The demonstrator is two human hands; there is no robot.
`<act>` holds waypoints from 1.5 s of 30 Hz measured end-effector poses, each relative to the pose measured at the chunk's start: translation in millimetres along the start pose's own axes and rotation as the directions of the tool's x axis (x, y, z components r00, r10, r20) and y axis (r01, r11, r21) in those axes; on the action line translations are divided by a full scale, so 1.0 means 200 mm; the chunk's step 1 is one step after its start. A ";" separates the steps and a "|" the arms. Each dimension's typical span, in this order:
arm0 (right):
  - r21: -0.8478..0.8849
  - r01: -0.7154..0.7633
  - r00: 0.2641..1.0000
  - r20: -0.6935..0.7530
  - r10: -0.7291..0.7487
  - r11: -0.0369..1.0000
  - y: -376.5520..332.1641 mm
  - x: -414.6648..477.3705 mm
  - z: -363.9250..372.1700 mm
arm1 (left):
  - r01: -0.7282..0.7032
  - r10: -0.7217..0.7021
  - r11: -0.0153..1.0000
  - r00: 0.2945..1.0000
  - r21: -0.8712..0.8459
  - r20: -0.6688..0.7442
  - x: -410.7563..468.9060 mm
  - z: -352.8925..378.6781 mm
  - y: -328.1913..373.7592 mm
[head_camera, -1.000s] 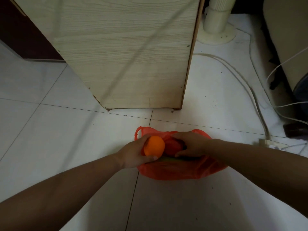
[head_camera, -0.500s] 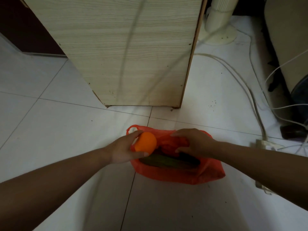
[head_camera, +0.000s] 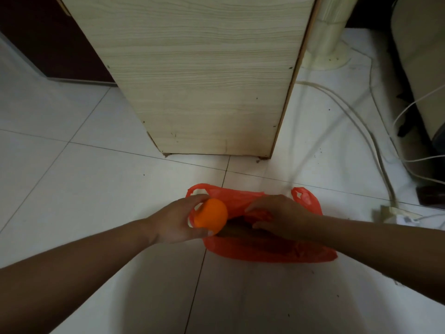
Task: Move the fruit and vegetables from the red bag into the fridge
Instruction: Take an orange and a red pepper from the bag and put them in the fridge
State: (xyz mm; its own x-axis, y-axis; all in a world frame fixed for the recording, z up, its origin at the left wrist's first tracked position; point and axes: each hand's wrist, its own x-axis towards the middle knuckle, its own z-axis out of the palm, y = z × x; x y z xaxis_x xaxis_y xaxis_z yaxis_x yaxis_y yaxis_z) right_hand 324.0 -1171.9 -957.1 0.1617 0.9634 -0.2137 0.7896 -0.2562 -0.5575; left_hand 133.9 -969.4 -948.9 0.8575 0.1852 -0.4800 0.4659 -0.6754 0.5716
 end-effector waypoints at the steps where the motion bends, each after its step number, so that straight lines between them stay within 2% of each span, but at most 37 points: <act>1: 0.005 -0.020 0.999 -0.041 0.020 1.000 0.02 -0.03 -0.01 | -0.019 0.019 1.000 1.000 0.010 -0.001 -0.01 -0.02 0.02; 3: 0.013 -0.034 0.998 -0.048 0.034 0.999 0.05 -0.13 -0.01 | -0.071 0.070 0.996 0.997 0.049 0.015 -0.05 -0.05 0.08; 7: -0.046 0.006 0.969 0.249 0.006 0.999 0.03 -0.33 0.14 | -0.173 0.173 0.985 0.982 -0.004 0.082 -0.13 0.02 0.11; 9: -0.067 0.003 0.918 0.395 0.024 0.998 0.02 -0.41 0.22 | -0.150 0.149 0.989 0.982 0.000 0.121 -0.13 0.13 0.07; 12: -0.089 0.012 0.865 0.501 0.034 0.996 0.03 -0.46 0.27 | -0.094 0.088 0.995 0.978 0.023 0.191 -0.10 0.25 0.03; 15: -0.068 0.005 0.894 0.447 0.026 0.998 0.05 -0.43 0.22 | -0.120 0.093 0.988 0.966 0.100 0.241 -0.06 0.30 0.00; 17: -0.018 0.009 0.949 0.314 -0.002 1.000 0.04 -0.39 0.14 | -0.121 0.101 0.990 0.966 0.070 0.238 -0.03 0.31 0.01; 19: -0.035 0.038 0.994 0.107 -0.034 0.999 0.05 -0.40 0.07 | -0.130 0.123 0.991 0.968 0.018 0.220 -0.01 0.30 0.02; 21: -0.089 0.013 1.000 -0.024 -0.015 0.996 0.08 -0.45 0.04 | -0.140 0.141 0.990 0.972 -0.015 0.190 0.00 0.28 0.04; 23: -0.117 -0.112 0.994 -0.013 0.112 0.987 0.13 -0.55 0.06 | -0.161 0.163 0.987 0.975 -0.025 0.151 0.01 0.26 0.07; 24: -0.125 -0.176 0.982 0.040 0.182 0.976 0.17 -0.61 0.09 | -0.173 0.176 0.984 0.975 -0.030 0.137 0.03 0.25 0.09; 27: -0.193 -0.233 0.945 0.187 0.269 0.953 0.22 -0.75 0.17 | -0.248 0.246 0.969 0.964 0.003 0.097 0.07 0.22 0.18; 30: -0.143 -0.212 0.957 0.169 0.234 0.967 0.23 -0.76 0.18 | -0.333 0.331 0.941 0.943 0.059 0.034 0.11 0.21 0.24; 32: -0.130 -0.170 0.976 0.117 0.185 0.977 0.22 -0.72 0.14 | -0.318 0.321 0.945 0.947 0.079 -0.023 0.12 0.19 0.24; 35: -0.103 -0.049 0.998 0.032 0.053 0.993 0.18 -0.55 0.06 | -0.265 0.269 0.959 0.963 0.100 -0.027 0.12 0.15 0.18; 40: -0.085 0.075 0.997 0.003 -0.075 0.994 0.06 -0.23 0.05 | -0.273 0.290 0.938 0.955 0.214 -0.057 0.02 0.14 -0.01; 45: -0.069 0.051 0.998 0.029 -0.049 0.996 0.07 -0.08 0.04 | -0.211 0.242 0.955 0.961 0.210 -0.133 0.00 0.09 -0.04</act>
State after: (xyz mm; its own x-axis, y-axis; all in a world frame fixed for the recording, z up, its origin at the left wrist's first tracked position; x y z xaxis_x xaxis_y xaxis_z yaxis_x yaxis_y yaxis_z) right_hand 327.1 -1191.3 -967.6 0.1054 0.9721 -0.2096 0.8356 -0.2008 -0.5114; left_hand 125.8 -977.1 -965.6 0.9659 0.1097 -0.2347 0.2180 -0.8336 0.5076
